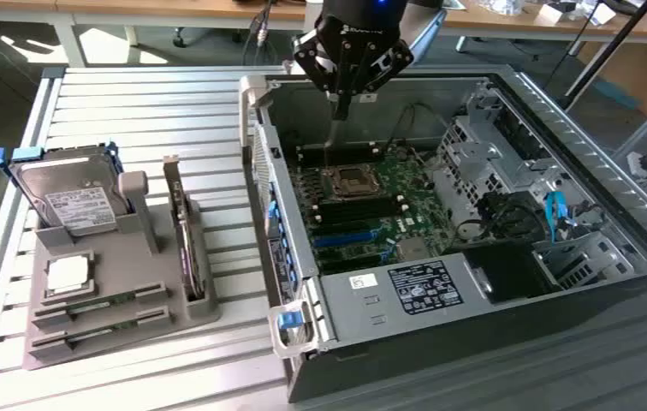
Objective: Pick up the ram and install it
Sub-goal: 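Reach for the ram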
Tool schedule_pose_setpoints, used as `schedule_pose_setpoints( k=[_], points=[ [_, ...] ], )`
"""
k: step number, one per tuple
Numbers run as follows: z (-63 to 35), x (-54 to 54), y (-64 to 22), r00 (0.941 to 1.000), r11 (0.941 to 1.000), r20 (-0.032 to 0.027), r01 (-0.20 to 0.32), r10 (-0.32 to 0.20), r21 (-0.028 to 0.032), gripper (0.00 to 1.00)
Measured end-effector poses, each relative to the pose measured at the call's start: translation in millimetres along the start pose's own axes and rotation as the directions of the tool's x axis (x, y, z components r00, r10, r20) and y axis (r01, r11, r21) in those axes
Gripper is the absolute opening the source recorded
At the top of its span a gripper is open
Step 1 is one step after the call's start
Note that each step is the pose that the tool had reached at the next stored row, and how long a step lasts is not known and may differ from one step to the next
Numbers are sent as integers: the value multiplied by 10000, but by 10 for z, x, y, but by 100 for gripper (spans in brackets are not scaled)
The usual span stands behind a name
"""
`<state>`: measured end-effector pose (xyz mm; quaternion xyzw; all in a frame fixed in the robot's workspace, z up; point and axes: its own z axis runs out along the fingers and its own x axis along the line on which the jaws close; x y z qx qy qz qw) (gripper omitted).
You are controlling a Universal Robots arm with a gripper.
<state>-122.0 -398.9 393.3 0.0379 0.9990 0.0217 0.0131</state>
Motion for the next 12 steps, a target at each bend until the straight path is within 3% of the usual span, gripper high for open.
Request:
schedule_pose_setpoints(
  k=[4,12],
  points=[
    [-1,25,-2,10000,10000,0,-1,1,0,11],
    [-6,294,-22,10000,10000,0,-1,1,0,11]
  ],
)
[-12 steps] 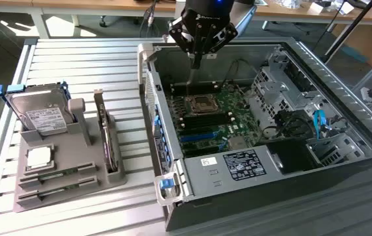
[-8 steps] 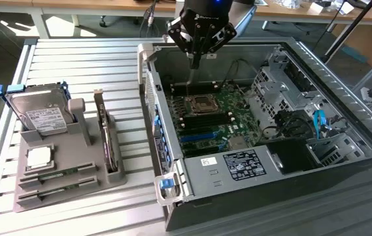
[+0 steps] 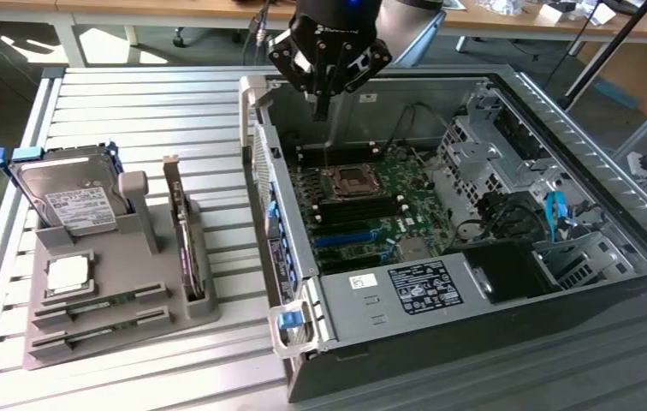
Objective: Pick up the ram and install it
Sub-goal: 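Reach for the ram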
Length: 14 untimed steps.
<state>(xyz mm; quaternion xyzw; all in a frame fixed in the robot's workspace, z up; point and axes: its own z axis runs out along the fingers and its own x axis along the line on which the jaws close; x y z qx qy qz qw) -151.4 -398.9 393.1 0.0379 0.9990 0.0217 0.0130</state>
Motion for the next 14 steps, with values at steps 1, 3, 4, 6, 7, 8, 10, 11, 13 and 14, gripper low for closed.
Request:
schedule_pose_setpoints(
  k=[1,3,4,6,7,8,10,11,13,14],
  points=[
    [0,35,-2,10000,10000,1,-1,1,0,11],
    [-2,128,-10,10000,10000,1,2,-2,-1,11],
    [-3,179,-14,10000,10000,0,-1,1,0,11],
    [-5,276,-21,10000,10000,0,2,-2,1,11],
    [-5,323,-24,10000,10000,0,1,-1,0,11],
    [-5,392,-30,10000,10000,1,-1,1,-1,11],
    [-7,523,-40,10000,10000,0,0,0,0,11],
    [-8,567,-43,10000,10000,-1,-1,1,2,11],
    [-8,680,-52,10000,10000,1,2,-2,0,11],
    [-9,726,-55,10000,10000,1,0,0,-1,11]
  ],
)
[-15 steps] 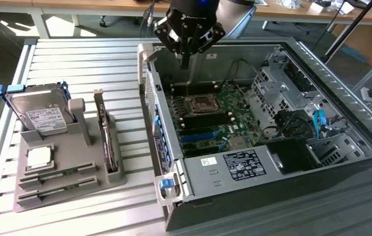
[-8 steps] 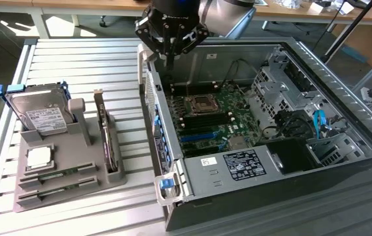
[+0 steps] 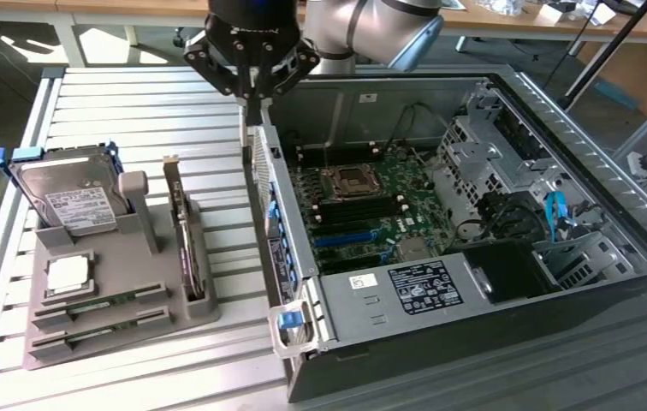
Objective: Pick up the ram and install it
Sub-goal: 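Reach for the ram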
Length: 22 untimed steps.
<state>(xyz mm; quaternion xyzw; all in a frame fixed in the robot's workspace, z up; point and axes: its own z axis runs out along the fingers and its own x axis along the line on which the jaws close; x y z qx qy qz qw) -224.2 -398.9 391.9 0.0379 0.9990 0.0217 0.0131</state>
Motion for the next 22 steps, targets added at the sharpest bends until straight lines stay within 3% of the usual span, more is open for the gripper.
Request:
schedule_pose_setpoints(
  k=[22],
  points=[
    [-20,995,-75,10000,10000,-2,0,0,1,11]
  ],
)
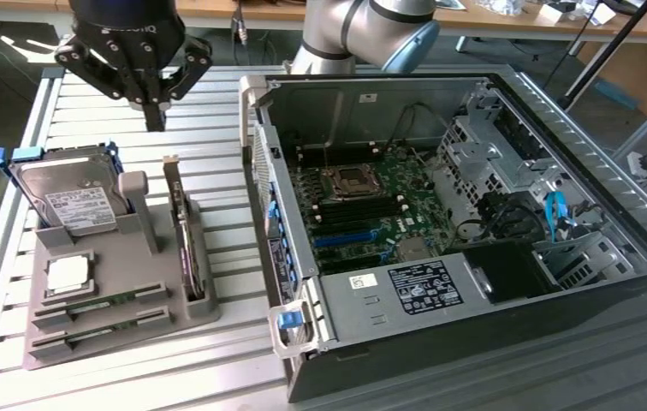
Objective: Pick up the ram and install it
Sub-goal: 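Reach for the ram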
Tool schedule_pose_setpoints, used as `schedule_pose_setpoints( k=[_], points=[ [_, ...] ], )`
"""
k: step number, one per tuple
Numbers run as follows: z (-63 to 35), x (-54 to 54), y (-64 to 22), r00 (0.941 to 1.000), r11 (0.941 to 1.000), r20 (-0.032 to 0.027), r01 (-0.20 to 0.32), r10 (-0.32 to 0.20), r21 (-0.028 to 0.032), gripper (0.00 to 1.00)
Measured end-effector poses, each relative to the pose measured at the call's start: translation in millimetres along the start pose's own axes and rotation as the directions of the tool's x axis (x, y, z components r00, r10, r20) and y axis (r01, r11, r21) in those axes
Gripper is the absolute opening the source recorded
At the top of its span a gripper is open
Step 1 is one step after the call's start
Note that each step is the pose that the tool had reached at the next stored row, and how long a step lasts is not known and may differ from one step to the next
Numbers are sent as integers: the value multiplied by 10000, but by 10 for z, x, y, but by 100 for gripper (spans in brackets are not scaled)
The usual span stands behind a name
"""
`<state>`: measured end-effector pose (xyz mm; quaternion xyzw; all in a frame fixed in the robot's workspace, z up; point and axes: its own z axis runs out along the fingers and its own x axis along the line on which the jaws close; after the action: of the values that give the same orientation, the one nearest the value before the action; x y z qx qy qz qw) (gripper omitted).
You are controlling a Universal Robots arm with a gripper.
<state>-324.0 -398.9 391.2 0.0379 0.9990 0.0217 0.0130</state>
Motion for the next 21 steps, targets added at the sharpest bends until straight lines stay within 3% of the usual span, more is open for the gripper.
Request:
schedule_pose_setpoints(
  k=[6,15,21],
  points=[
    [-6,375,-28,10000,10000,1,0,0,-1,11],
    [1,399,-31,10000,10000,1,0,0,-1,11],
    [120,403,-43,10000,10000,1,0,0,-1,11]
  ],
)
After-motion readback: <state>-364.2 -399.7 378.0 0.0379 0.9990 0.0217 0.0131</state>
